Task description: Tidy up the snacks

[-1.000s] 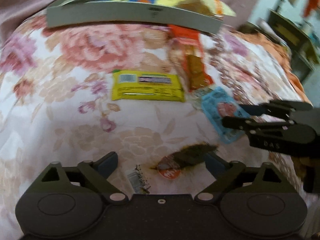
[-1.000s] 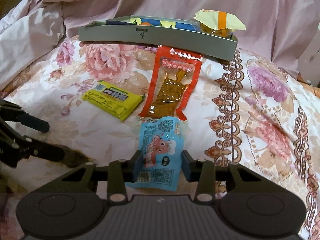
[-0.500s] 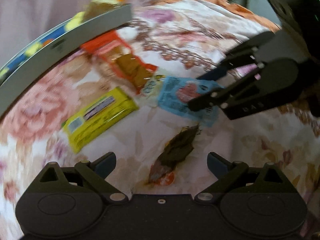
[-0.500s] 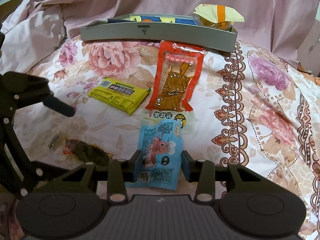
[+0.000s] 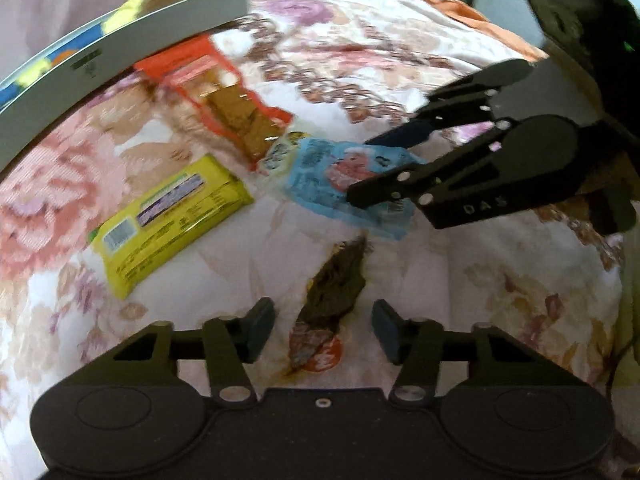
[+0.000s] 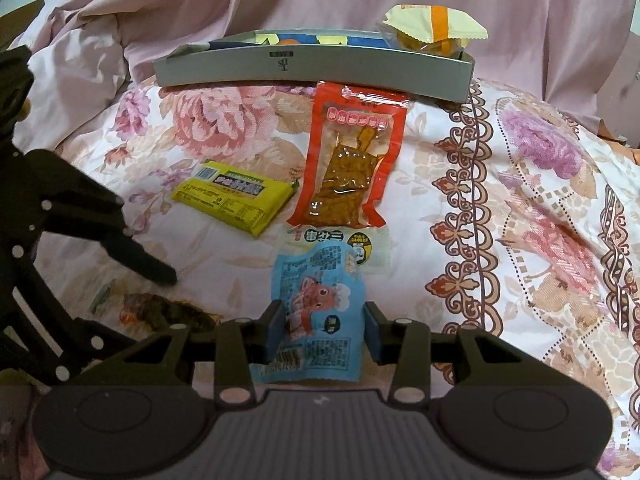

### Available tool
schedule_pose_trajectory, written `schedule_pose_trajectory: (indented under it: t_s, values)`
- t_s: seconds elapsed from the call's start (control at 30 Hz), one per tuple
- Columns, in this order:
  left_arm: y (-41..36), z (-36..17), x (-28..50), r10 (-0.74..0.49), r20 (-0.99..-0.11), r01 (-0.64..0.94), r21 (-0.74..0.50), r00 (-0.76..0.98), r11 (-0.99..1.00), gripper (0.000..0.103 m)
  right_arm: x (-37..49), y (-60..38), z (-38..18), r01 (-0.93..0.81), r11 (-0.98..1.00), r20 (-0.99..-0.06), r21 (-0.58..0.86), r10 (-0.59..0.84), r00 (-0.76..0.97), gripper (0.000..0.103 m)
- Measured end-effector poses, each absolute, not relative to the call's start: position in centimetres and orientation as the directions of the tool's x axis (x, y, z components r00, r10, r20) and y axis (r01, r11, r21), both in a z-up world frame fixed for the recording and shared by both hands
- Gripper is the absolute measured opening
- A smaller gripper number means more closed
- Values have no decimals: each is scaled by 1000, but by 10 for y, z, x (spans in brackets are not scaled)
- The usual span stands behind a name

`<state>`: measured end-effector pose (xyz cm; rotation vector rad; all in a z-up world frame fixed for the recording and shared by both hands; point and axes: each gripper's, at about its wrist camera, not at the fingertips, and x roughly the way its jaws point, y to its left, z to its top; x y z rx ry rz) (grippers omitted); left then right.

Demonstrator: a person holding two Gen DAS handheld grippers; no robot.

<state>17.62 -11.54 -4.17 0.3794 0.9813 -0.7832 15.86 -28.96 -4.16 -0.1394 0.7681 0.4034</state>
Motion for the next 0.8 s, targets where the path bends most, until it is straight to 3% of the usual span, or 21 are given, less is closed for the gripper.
schedule_pose_trajectory:
  t_s: [0.3, 0.5, 0.8]
  values:
    - [-94, -38, 172, -366, -843, 496, -139, 395, 857, 50, 159, -290, -45, -397, 917, -682, 37, 314, 661, 53]
    - [-70, -42, 176, -393, -808, 272, -298, 438, 915, 49, 155, -282, -50, -407, 913, -674, -5, 298, 676, 58]
    - [-73, -44, 168, -393, -765, 173, -356, 509, 918, 48, 148, -269, -57, -426, 899, -638, -99, 271, 720, 56]
